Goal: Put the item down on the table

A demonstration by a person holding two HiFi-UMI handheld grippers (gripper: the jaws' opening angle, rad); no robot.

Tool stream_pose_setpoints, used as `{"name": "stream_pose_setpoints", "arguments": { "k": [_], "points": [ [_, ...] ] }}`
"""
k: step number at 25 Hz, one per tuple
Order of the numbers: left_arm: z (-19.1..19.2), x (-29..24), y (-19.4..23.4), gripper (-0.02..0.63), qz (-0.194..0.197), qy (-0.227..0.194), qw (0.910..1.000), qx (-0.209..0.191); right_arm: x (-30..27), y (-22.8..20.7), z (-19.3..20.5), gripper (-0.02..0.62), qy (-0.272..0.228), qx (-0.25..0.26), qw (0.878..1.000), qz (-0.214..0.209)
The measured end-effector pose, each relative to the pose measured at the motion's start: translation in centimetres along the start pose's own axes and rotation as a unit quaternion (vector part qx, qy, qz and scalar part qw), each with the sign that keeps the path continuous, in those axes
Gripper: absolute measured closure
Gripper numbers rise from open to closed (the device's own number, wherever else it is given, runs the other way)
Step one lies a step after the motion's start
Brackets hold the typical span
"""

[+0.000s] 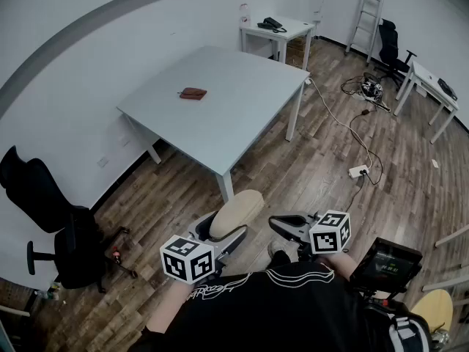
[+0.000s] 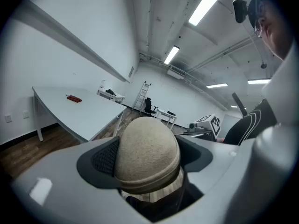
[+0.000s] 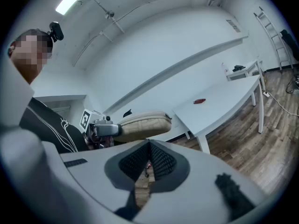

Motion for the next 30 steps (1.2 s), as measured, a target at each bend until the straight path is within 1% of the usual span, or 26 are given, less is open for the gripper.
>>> {"name": "stream_pose_setpoints", "arguments": {
  "k": [12, 16, 23, 26, 30],
  "points": [
    [-1.1, 1.5, 0.6, 0.229, -0.004, -0.022, 0.9997, -0.003, -0.7, 0.8, -1.8, 0.586, 0.006, 0.02, 1.0, 0.003],
    [-1.5, 1.6, 1.0, 0.229, -0.006, -0.03, 0.9995, -0.007, -0.7, 0.5, -2.4, 0.587, 0.003, 0.023, 1.0, 0.006],
    [-2.9, 0.9, 3.0, 0.229, -0.023, -0.04, 0.9989, -0.003, -1.5, -1.7, -4.0, 0.586, 0.001, 0.025, 1.0, 0.003],
    [-3.8, 0.0, 4.4, 0.229, -0.032, -0.041, 0.9987, 0.0, -2.4, -3.4, -4.8, 0.586, 0.007, 0.027, 1.0, -0.005],
    [-4.2, -1.5, 6.2, 0.229, -0.044, -0.036, 0.9983, 0.016, -3.6, -6.1, -5.3, 0.588, 0.014, 0.015, 1.0, -0.015]
  ]
}}
Point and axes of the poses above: the fingertips, and each gripper's own axes: x backward along the fingers, y to its left, z out of its underside, the point moved 5 cm from there along x, backward along the fingers, and after that the axes turned 11 degrees about y, right-handed, at the moved point
